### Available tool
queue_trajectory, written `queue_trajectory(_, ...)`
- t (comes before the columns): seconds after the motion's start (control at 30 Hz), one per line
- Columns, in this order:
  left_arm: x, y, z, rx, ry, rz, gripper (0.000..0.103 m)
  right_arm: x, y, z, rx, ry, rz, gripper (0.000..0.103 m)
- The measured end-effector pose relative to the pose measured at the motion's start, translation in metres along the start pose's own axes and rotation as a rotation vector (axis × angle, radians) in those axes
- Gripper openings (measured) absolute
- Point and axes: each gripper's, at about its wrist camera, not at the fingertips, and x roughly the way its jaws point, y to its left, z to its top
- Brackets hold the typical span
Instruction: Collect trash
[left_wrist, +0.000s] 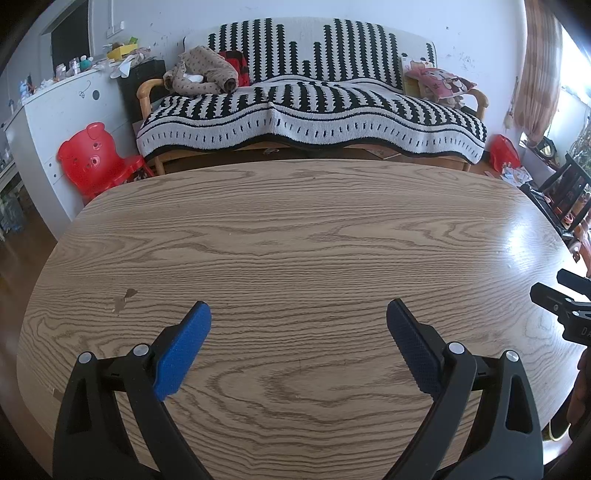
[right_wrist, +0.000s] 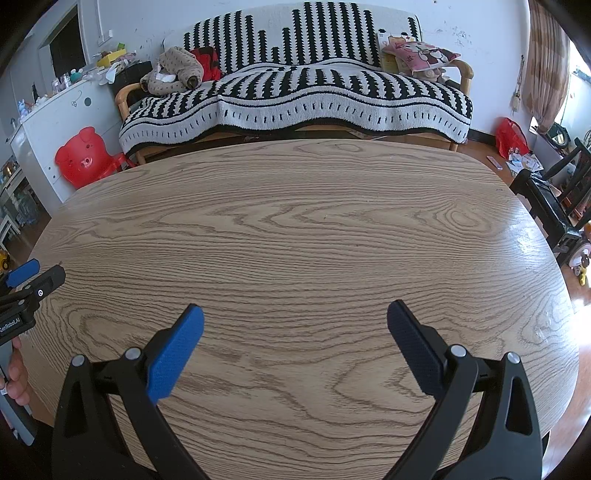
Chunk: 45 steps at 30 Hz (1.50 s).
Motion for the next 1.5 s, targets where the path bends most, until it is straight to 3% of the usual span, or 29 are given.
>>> queue_trajectory(0.97, 0.0061, 0.0038, -0.0021, -0.016, 0.026, -0.009, 0.093, -0.0003, 0.0001, -0.0002, -0.003, 0.001, -0.001, 0.096)
queue_trajectory(1.5, 0.0006, 0.0011, 0.0001, 0.016, -0.001, 0.002, 0.093, -0.0011, -0.0021, -0.0010, -0.002, 0.002, -0.001, 0.096)
